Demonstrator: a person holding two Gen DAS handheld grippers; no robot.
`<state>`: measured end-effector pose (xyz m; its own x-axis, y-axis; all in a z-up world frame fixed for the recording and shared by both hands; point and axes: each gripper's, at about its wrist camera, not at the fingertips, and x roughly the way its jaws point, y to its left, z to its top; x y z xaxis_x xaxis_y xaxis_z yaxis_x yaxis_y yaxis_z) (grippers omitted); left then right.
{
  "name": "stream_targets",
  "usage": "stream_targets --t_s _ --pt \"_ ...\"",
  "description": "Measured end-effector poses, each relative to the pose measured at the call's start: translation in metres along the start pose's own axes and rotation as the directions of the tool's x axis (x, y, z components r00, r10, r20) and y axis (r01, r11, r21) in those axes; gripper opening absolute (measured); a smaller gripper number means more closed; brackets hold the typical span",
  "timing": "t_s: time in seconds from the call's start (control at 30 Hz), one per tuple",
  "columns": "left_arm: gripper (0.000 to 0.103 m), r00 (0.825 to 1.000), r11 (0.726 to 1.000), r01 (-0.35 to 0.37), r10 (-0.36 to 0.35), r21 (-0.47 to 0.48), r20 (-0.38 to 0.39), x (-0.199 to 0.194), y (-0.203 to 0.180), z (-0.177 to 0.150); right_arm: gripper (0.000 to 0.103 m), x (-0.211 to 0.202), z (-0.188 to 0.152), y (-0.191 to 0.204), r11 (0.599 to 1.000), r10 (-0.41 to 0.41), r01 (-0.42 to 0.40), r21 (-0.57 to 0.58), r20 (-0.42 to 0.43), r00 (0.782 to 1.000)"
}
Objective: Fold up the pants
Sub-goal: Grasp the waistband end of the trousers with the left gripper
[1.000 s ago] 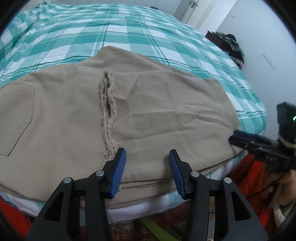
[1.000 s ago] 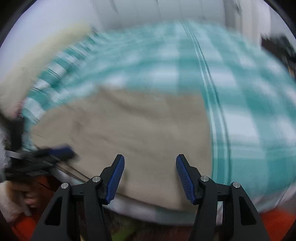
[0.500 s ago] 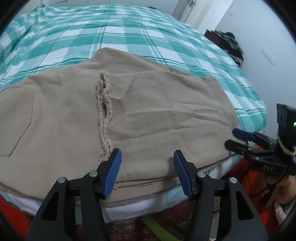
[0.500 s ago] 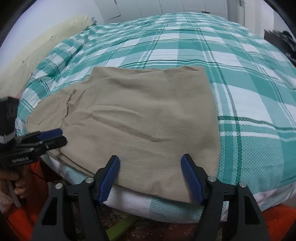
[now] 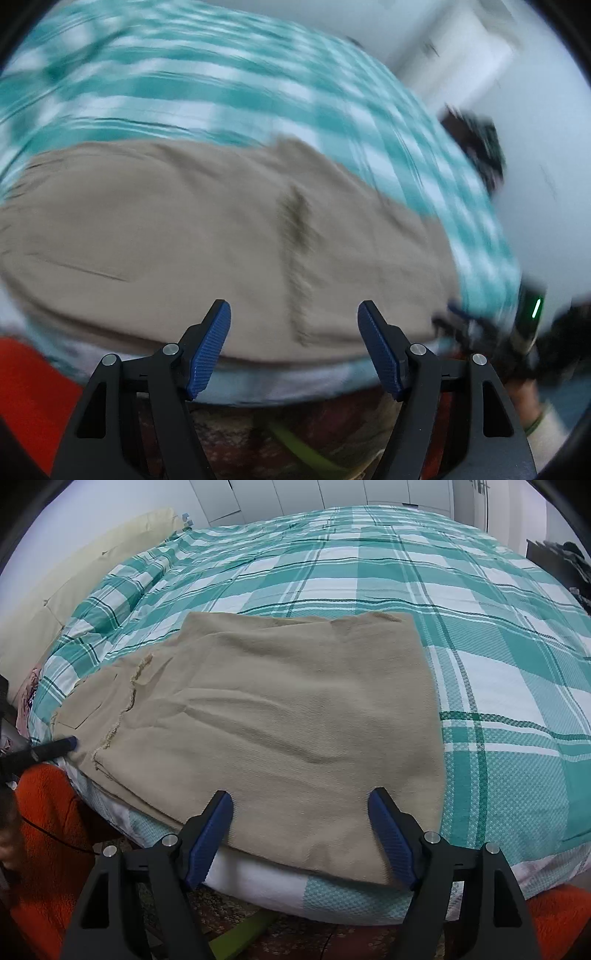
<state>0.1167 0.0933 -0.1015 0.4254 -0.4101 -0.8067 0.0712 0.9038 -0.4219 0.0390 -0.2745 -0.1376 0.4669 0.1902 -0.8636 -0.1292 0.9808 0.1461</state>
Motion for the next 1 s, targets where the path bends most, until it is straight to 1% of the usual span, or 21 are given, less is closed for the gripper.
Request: stream_targets --t_s 0.03,0.07,0.13,0.17,0.23,0.27,0.3,0.33,0.37,0.4,0.43,0.5,0.57,0.7,0.77,0.83,0.9,0.97,1.0 --pt "0.073 1.000 0.998 0.006 -0.005 -0.058 0.025 -0.011 0.016 0.006 0.077 0.000 0.000 0.000 1.000 0.001 -0.001 0.002 -0.001 1.000" --pt "0.073 0.998 0.991 0.017 -0.010 -0.133 0.055 -0.024 0.037 0.013 0.078 0.000 0.001 0.000 1.000 0.002 -0.002 0.003 -0.002 1.000" --pt "0.073 0.993 0.954 0.049 -0.015 -0.295 0.119 -0.053 0.086 0.023 0.080 0.001 0.001 0.001 1.000 0.003 -0.003 0.004 -0.006 1.000" --pt "0.073 0.990 0.934 0.060 -0.011 -0.351 0.141 -0.062 0.105 0.024 0.082 0.001 0.002 0.001 1.000 0.003 -0.003 0.005 -0.008 1.000" --pt "0.071 0.986 0.899 0.067 0.008 -0.433 0.168 -0.073 0.133 0.021 0.085 0.003 0.003 0.002 1.000 0.005 -0.005 0.005 -0.014 1.000" --pt "0.069 0.984 0.875 0.066 0.024 -0.481 0.178 -0.077 0.148 0.018 0.087 0.004 0.004 0.004 1.000 0.005 -0.005 0.004 -0.018 1.000" --pt "0.062 0.982 0.844 0.074 0.032 -0.531 0.188 -0.080 0.165 0.013 0.089 0.005 0.004 0.005 1.000 0.004 -0.004 0.002 -0.020 1.000" --pt "0.054 0.981 0.823 0.089 0.026 -0.561 0.194 -0.080 0.175 0.009 0.090 0.006 0.005 0.006 1.000 0.001 -0.001 0.000 -0.022 1.000" --pt "0.050 0.980 0.801 0.107 0.015 -0.589 0.197 -0.078 0.183 0.004 0.091 0.007 0.005 0.008 1.000 -0.003 0.003 -0.005 -0.024 1.000" --pt "0.043 0.981 0.782 0.121 0.001 -0.612 0.195 -0.074 0.190 -0.001 0.091 0.007 0.004 0.009 1.000 -0.008 0.007 -0.008 -0.024 1.000" --pt "0.038 0.981 0.773 0.128 -0.008 -0.621 0.193 -0.070 0.192 -0.003 0.092 0.007 0.004 0.009 1.000 -0.009 0.009 -0.009 -0.023 1.000" --pt "0.036 0.983 0.762 0.132 -0.020 -0.634 0.180 -0.059 0.195 -0.008 0.092 0.007 0.004 0.009 1.000 -0.005 0.005 -0.008 -0.021 1.000" --pt "0.036 0.986 0.754 0.122 -0.016 -0.646 0.167 -0.049 0.197 -0.010 0.092 0.007 0.004 0.009 1.000 -0.001 0.001 -0.006 -0.021 1.000" --pt "0.036 0.990 0.743 0.078 0.021 -0.664 0.140 -0.037 0.202 -0.012 0.092 0.007 0.004 0.009 1.000 -0.003 0.003 -0.006 -0.022 1.000" --pt "0.036 0.991 0.737 0.068 0.028 -0.672 0.131 -0.032 0.207 -0.013 0.092 0.007 0.005 0.009 1.000 -0.003 0.003 -0.005 -0.022 1.000" --pt "0.036 0.990 0.729 0.076 0.027 -0.680 0.140 -0.030 0.211 -0.014 0.092 0.007 0.005 0.009 1.000 -0.001 0.001 -0.006 -0.021 1.000" --pt "0.036 0.988 0.732 0.088 0.019 -0.675 0.150 -0.028 0.212 -0.013 0.092 0.007 0.005 0.009 1.000 -0.001 0.001 -0.005 -0.021 1.000" --pt "0.036 0.984 0.736 0.120 0.001 -0.666 0.178 -0.026 0.214 -0.010 0.092 0.007 0.005 0.009 1.000 -0.001 0.001 -0.004 -0.019 1.000" --pt "0.019 0.983 0.738 0.128 -0.004 -0.663 0.186 -0.026 0.215 -0.008 0.092 0.007 0.005 0.010 1.000 -0.003 0.003 -0.005 -0.019 1.000"
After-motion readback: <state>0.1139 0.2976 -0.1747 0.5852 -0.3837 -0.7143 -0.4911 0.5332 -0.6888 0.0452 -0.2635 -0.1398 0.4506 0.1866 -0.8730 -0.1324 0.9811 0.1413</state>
